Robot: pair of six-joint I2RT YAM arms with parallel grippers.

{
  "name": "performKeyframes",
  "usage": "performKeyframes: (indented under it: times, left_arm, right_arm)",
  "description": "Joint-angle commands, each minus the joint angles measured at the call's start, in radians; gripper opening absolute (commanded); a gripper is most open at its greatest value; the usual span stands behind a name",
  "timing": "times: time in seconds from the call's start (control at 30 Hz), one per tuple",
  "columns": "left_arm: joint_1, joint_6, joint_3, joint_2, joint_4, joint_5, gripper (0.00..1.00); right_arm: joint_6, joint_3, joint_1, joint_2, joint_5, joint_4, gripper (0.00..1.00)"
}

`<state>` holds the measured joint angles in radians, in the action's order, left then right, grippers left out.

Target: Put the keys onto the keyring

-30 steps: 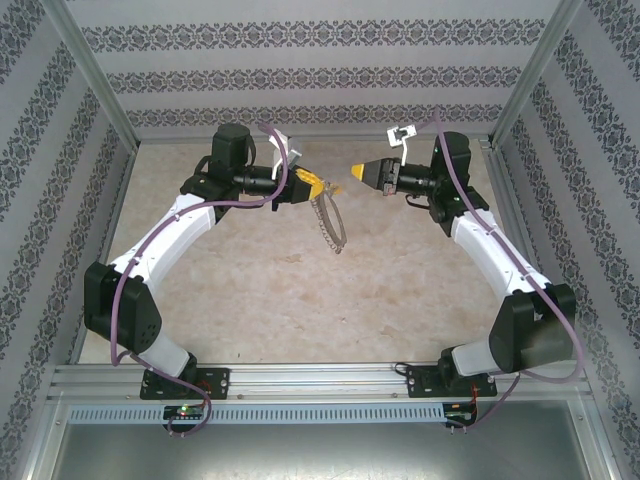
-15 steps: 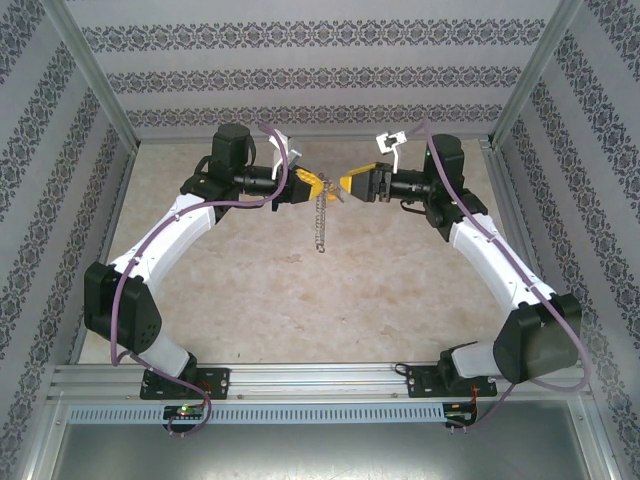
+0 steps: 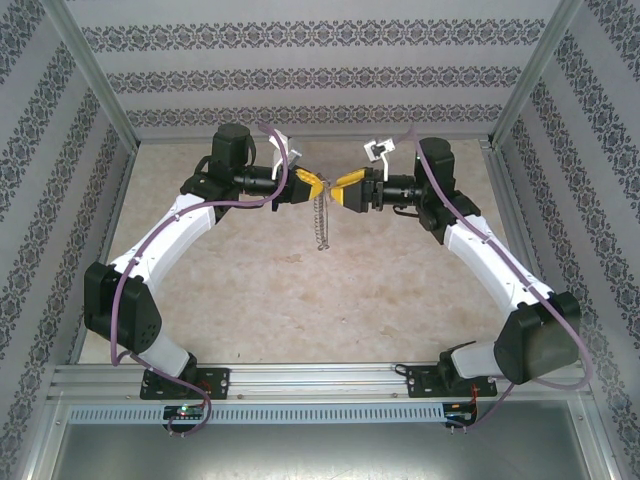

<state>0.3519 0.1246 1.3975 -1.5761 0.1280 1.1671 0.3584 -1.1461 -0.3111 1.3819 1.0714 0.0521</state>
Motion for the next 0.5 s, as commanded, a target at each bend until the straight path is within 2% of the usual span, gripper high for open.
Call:
performKeyframes:
  times: [0.0,0.07,0.2,0.27,0.43,0.47]
  left_arm:
    - [-0.004,0.023,0.028,0.020,0.007,0.020,0.00]
    - [-0.002,0.023,0.030,0.020,0.007,0.020,0.00]
    - [-0.004,0.024,0.031,0.021,0.008,0.018,0.00]
    - [-0.003,0.024,0.029,0.021,0.009,0.020,0.00]
    - [-0.003,0.015,0.019,0.022,-0.012,0.018,0.00]
    - [-0.003,0.012,0.017,0.022,-0.017,0.017,0.00]
  right_arm:
    - [-0.039,0.027,-0.007,0.025,0.023,0.009,0.61]
    - [-0.038,0.028,-0.003,0.033,0.018,0.009,0.55]
    - [-0.032,0.035,0.006,0.038,0.009,0.015,0.32]
    - [-0.029,0.036,0.012,0.040,0.009,0.017,0.25]
    - [-0.044,0.036,0.015,0.045,0.014,-0.002,0.00]
    - [-0.053,0.034,0.013,0.048,0.014,-0.013,0.00]
